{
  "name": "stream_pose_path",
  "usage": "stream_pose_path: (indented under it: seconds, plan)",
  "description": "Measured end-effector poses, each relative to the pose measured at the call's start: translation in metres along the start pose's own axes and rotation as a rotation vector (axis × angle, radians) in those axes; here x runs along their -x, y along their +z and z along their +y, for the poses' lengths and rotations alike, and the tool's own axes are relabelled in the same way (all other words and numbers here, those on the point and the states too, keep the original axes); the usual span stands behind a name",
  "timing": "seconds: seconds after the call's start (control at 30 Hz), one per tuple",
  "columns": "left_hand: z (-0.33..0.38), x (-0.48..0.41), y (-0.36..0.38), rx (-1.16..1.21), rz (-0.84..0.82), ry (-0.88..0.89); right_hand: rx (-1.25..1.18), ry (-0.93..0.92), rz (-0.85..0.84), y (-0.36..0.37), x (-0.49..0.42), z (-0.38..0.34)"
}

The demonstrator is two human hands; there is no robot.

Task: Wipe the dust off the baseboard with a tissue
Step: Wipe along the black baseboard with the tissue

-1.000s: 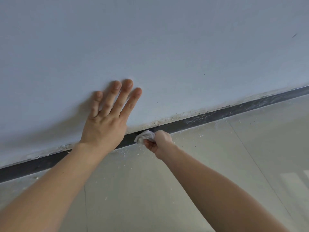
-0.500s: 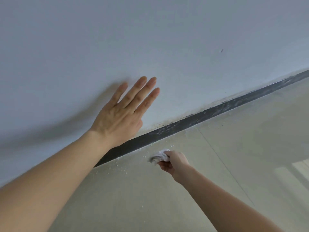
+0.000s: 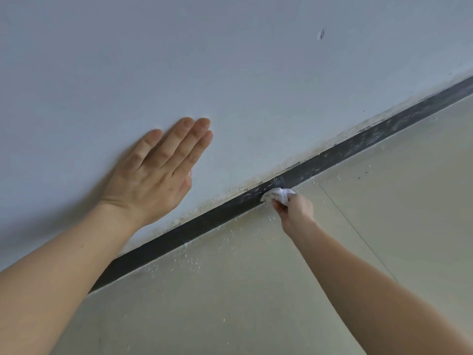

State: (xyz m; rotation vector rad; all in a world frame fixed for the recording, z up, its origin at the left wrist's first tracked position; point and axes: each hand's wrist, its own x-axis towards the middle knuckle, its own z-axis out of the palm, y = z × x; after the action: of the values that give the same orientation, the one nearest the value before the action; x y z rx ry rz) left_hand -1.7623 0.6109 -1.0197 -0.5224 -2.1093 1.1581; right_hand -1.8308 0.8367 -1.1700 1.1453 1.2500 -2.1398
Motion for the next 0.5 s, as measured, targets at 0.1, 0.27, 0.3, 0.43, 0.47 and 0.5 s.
stream_pose_path:
  seconds: [0.1, 0.27, 0.3, 0.43, 0.47, 0.5]
  plan:
    - [0.000, -0.001, 0.001, -0.029, 0.012, 0.006, 0.035, -0.014, 0.079, -0.012, -0.002, -0.004]
    - [0.000, 0.001, 0.003, -0.073, -0.015, 0.019, 0.418, 0.247, -0.254, 0.018, 0.036, 0.062]
    - [0.000, 0.001, 0.003, -0.073, -0.021, 0.023, 0.415, 0.312, -0.312, 0.026, 0.041, 0.073]
    - [-0.001, 0.003, 0.004, -0.070, -0.029, 0.034, 0.356, 0.286, -0.355, 0.043, 0.029, 0.078]
    - [-0.001, 0.004, 0.005, -0.071, -0.026, 0.035, 0.322, 0.249, -0.322, 0.041, 0.021, 0.071]
    - [0.000, 0.004, 0.005, -0.071, -0.021, 0.036, 0.284, 0.219, -0.291, 0.036, 0.014, 0.063]
